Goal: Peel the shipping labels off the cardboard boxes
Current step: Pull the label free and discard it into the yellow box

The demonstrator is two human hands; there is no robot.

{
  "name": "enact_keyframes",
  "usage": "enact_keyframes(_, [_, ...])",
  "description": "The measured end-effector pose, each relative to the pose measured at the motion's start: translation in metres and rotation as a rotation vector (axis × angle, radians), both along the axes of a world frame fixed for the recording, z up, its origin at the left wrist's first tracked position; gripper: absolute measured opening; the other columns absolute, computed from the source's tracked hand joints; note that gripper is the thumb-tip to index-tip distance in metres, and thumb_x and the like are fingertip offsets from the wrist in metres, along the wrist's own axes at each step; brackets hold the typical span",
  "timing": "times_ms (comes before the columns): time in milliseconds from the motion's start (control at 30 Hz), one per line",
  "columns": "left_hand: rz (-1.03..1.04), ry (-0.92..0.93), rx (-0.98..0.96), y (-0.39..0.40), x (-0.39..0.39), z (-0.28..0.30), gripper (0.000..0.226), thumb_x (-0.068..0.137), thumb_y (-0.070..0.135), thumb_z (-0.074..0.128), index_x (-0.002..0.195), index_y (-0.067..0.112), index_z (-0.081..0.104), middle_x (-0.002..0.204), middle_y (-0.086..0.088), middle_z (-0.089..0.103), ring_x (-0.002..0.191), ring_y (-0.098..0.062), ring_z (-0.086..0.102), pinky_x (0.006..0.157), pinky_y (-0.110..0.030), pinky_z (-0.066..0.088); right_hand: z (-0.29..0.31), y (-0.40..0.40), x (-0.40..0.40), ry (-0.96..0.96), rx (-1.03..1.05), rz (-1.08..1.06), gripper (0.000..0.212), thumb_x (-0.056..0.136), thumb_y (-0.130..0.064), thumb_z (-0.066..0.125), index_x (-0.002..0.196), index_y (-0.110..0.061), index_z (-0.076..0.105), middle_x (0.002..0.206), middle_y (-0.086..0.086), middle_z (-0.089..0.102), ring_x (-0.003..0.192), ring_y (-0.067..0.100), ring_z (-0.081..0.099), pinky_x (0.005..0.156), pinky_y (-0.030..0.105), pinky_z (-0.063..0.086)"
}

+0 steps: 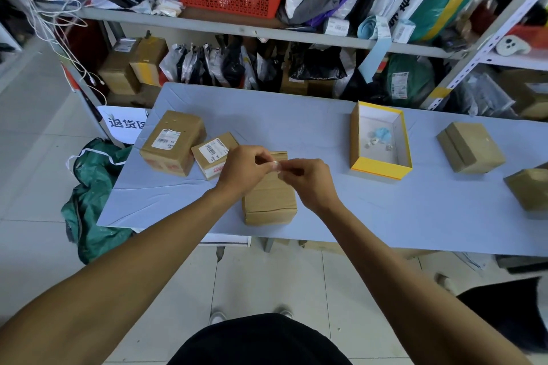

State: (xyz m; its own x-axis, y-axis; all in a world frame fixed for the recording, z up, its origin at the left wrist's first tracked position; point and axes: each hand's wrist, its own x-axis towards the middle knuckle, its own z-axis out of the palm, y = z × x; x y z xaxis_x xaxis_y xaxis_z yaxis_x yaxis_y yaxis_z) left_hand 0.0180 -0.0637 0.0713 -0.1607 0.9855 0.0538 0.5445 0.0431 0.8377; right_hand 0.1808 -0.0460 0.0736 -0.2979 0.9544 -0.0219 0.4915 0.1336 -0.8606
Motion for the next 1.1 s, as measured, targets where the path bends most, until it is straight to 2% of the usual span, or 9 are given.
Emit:
enact_keyframes(100, [0.006, -0.131, -0.018, 0.004, 0.017, 0.001, 0.014, 0.078, 0.015, 0.079, 0.078, 0.023, 0.068, 0.07, 0.008, 0.069, 0.062, -0.003, 0.064, 0.062, -0.019, 0.052, 0.0, 0.007, 0.012, 0.035, -0.004, -0.047, 0.004, 0.08, -0.018, 0.076, 0.084, -0.018, 0.077, 0.07, -0.001, 0.071, 0.067, 0.018, 0.064, 0.067, 0.035, 0.052])
enact_keyframes(200, [0.015, -0.179, 0.021, 0.007, 0.035, 0.001, 0.01, 0.081, 0.011, 0.075, 0.078, 0.019, 0.071, 0.063, 0.006, 0.068, 0.056, -0.004, 0.061, 0.059, -0.022, 0.051, 0.001, 0.015, 0.025, 0.003, 0.019, -0.05, 0.005, 0.084, -0.017, 0.072, 0.085, -0.015, 0.076, 0.069, -0.003, 0.069, 0.067, 0.013, 0.063, 0.068, 0.033, 0.052])
enact_keyframes(267, [0.03, -0.13, 0.078, 0.008, 0.047, 0.0, 0.007, 0.083, 0.013, 0.072, 0.08, 0.018, 0.075, 0.062, 0.009, 0.067, 0.059, -0.005, 0.06, 0.064, -0.026, 0.051, 0.001, 0.019, 0.032, -0.003, 0.041, -0.062, 0.008, 0.086, -0.016, 0.068, 0.087, -0.013, 0.076, 0.069, -0.002, 0.07, 0.068, 0.013, 0.066, 0.069, 0.031, 0.054])
enact_keyframes(400, [0.008, 0.068, 0.184, 0.01, 0.066, -0.007, 0.018, 0.086, 0.01, 0.07, 0.102, 0.011, 0.077, 0.089, -0.002, 0.075, 0.082, -0.012, 0.066, 0.079, -0.026, 0.052, -0.004, 0.03, 0.046, 0.072, 0.025, -0.078, 0.011, 0.087, -0.014, 0.066, 0.088, -0.009, 0.076, 0.07, 0.004, 0.072, 0.066, 0.013, 0.067, 0.069, 0.029, 0.058])
enact_keyframes(700, [-0.163, 0.371, 0.253, 0.056, 0.083, -0.007, 0.012, 0.087, 0.018, 0.068, 0.091, 0.009, 0.075, 0.087, -0.004, 0.073, 0.082, -0.021, 0.061, 0.07, -0.031, 0.047, -0.007, 0.059, 0.072, 0.366, -0.26, -0.15, 0.013, 0.09, -0.01, 0.066, 0.093, 0.002, 0.068, 0.079, 0.016, 0.071, 0.072, 0.021, 0.071, 0.072, 0.029, 0.059])
enact_keyframes(800, [-0.181, 0.314, 0.1, 0.095, 0.09, -0.006, 0.018, 0.09, 0.023, 0.065, 0.089, 0.008, 0.075, 0.088, -0.005, 0.074, 0.082, -0.023, 0.064, 0.076, -0.037, 0.05, -0.007, 0.085, 0.093, 0.441, -0.373, -0.283, 0.04, 0.088, -0.025, 0.069, 0.116, -0.002, 0.053, 0.095, 0.02, 0.07, 0.078, 0.025, 0.073, 0.078, 0.035, 0.06])
enact_keyframes(900, [-0.198, 0.282, -0.042, 0.133, 0.094, -0.008, 0.018, 0.091, 0.022, 0.063, 0.09, 0.008, 0.075, 0.093, -0.005, 0.074, 0.089, -0.023, 0.065, 0.079, -0.031, 0.05, -0.018, 0.12, 0.128, -0.092, -0.211, -0.327, 0.05, 0.088, -0.046, 0.061, 0.12, -0.009, 0.051, 0.11, 0.012, 0.067, 0.096, 0.027, 0.067, 0.088, 0.043, 0.054])
enact_keyframes(967, [-0.267, 0.296, -0.082, 0.156, 0.105, -0.007, 0.014, 0.09, 0.019, 0.064, 0.088, 0.007, 0.072, 0.089, -0.006, 0.072, 0.09, -0.024, 0.063, 0.076, -0.03, 0.05, -0.022, 0.137, 0.154, -0.489, -0.143, -0.281, 0.045, 0.09, -0.041, 0.059, 0.119, -0.007, 0.055, 0.119, 0.013, 0.061, 0.108, 0.031, 0.057, 0.091, 0.04, 0.048])
enact_keyframes(1100, [-0.374, 0.262, -0.132, 0.199, 0.147, 0.004, 0.015, 0.084, 0.016, 0.066, 0.098, 0.011, 0.065, 0.091, -0.008, 0.069, 0.09, -0.025, 0.061, 0.068, -0.03, 0.051, -0.017, 0.162, 0.185, -0.796, -0.14, -0.234, 0.035, 0.092, -0.028, 0.054, 0.12, -0.006, 0.058, 0.125, 0.019, 0.051, 0.113, 0.036, 0.053, 0.092, 0.038, 0.043])
